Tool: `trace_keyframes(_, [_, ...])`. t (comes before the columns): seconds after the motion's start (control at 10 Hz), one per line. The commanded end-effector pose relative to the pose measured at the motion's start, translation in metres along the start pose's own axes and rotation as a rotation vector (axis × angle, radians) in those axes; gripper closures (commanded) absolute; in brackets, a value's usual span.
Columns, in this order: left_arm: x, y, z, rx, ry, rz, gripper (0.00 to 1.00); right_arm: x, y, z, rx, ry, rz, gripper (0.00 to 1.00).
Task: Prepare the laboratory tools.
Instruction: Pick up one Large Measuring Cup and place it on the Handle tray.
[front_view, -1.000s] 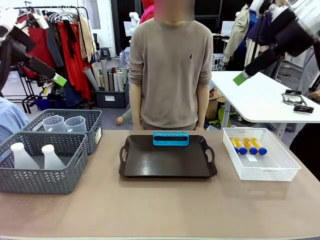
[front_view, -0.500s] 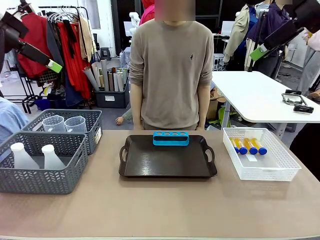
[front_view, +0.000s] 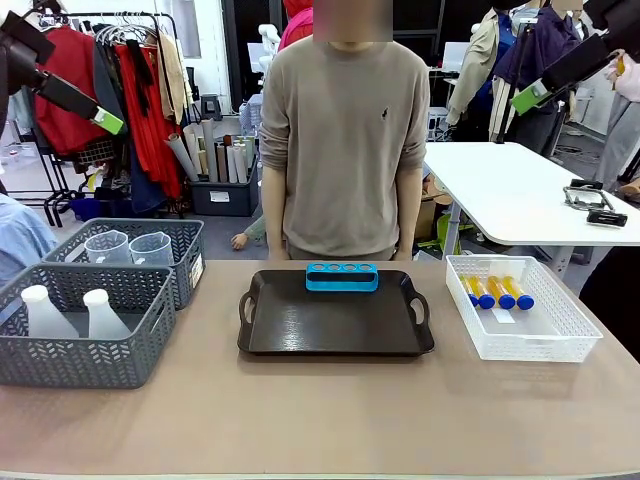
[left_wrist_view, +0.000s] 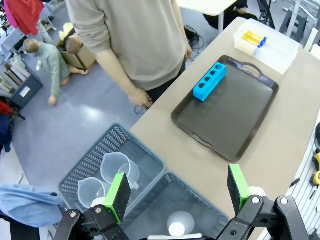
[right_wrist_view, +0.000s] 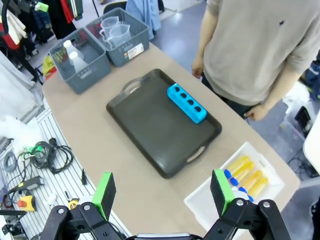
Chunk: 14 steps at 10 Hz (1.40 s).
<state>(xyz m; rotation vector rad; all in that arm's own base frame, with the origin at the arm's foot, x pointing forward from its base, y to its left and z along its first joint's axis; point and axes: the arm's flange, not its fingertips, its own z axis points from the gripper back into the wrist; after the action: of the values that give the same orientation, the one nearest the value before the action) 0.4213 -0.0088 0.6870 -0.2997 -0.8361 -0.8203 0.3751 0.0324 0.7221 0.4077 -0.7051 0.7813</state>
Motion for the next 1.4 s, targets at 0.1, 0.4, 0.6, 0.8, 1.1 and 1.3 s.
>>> trace_keyframes(0.1, [0.0003, 0.0009, 0.0032, -0.028, -0.016, -0.018, 0.0, -0.0003, -0.0082, 0.0089, 0.028, -0.035, 0.027, 0.0])
trace_keyframes(0.4, [-0.0002, 0.0007, 0.0028, -0.038, -0.016, -0.019, 0.0, 0.0039, -0.0101, 0.0103, 0.009, -0.054, 0.034, 0.0])
trace_keyframes(0.6, [-0.0001, -0.0002, 0.0025, -0.043, -0.017, -0.016, 0.0, 0.0051, -0.0115, 0.0129, 0.011, -0.065, 0.057, 0.0])
trace_keyframes(0.8, [-0.001, -0.0009, -0.0006, -0.042, -0.006, -0.02, 0.0, 0.0077, -0.0131, 0.0132, -0.01, -0.112, 0.05, 0.0])
trace_keyframes(1.1, [-0.0008, -0.0025, -0.0001, -0.023, 0.001, -0.001, 0.0, 0.0032, -0.0037, 0.011, -0.013, -0.031, 0.029, 0.0])
trace_keyframes(1.3, [-0.0008, -0.0025, -0.0001, -0.023, 0.001, -0.001, 0.0, 0.0032, -0.0037, 0.011, -0.013, -0.031, 0.029, 0.0])
